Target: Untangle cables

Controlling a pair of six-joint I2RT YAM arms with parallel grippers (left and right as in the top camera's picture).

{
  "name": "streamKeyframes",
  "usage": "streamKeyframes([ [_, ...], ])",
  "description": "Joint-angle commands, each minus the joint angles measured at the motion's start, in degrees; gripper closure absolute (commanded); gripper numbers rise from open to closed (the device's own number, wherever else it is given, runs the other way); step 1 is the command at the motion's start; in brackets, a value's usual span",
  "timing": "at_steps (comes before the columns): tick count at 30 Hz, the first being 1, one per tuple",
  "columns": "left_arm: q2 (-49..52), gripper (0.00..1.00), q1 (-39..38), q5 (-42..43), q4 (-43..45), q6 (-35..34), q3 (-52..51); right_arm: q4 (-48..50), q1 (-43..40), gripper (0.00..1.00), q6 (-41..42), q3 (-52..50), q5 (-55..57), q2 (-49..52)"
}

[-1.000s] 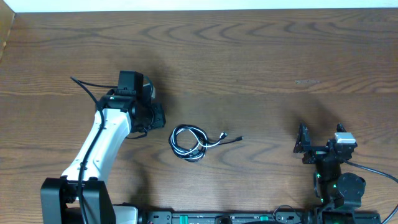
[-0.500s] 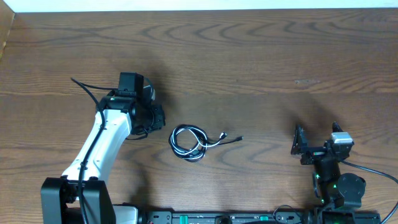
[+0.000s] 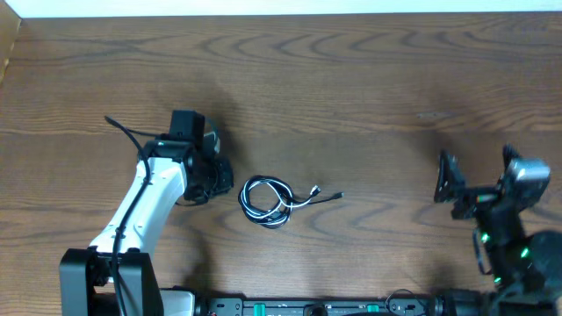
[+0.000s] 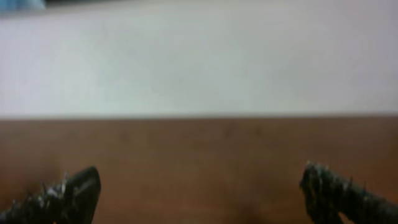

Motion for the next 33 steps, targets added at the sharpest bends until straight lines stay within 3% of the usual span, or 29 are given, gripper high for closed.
streamKeyframes([
  [1,0.0,0.75,-0.2,0.5,0.2,-1.3,-2.2,-5.4,-0.4,0.01,0.2,9.1,-6.5,9.0],
  [8,0.0,0.67,-0.2,0.5,1.2,-4.3,-3.1,-17.5,-0.3,0.01,4.6,23.3,-20.9,28.2],
  [15,1.7,0.67,-0.2,0.5,4.1,-7.4,-4.7,-18.8,3.2,0.01,5.5,23.5,-28.3,40.3],
  [18,2.6,0.67,-0.2,0.7,4.4,-7.5,-4.7,-16.9,4.8,0.01,12.9,23.5,-31.6,45.1],
  [20,2.6,0.67,-0.2,0.8,4.4,-8.0,-4.7,-15.1,5.8,0.15,13.0,23.5,-34.2,47.3],
  [21,2.6,0.67,-0.3,1.3,4.4,-8.0,-4.7,-14.6,6.5,0.33,13.0,23.5,-34.5,48.2],
  [23,2.6,0.67,-0.8,1.9,4.6,-8.0,-4.7,-13.9,8.5,0.59,13.0,23.5,-34.0,50.1],
  [25,2.6,0.67,-1.7,2.0,4.9,-8.0,-4.8,-13.4,11.0,0.75,13.0,23.5,-32.3,52.4],
  [33,2.6,0.67,-4.0,1.5,5.9,-8.0,-4.8,-8.3,21.5,0.65,13.4,23.5,-26.8,62.8],
])
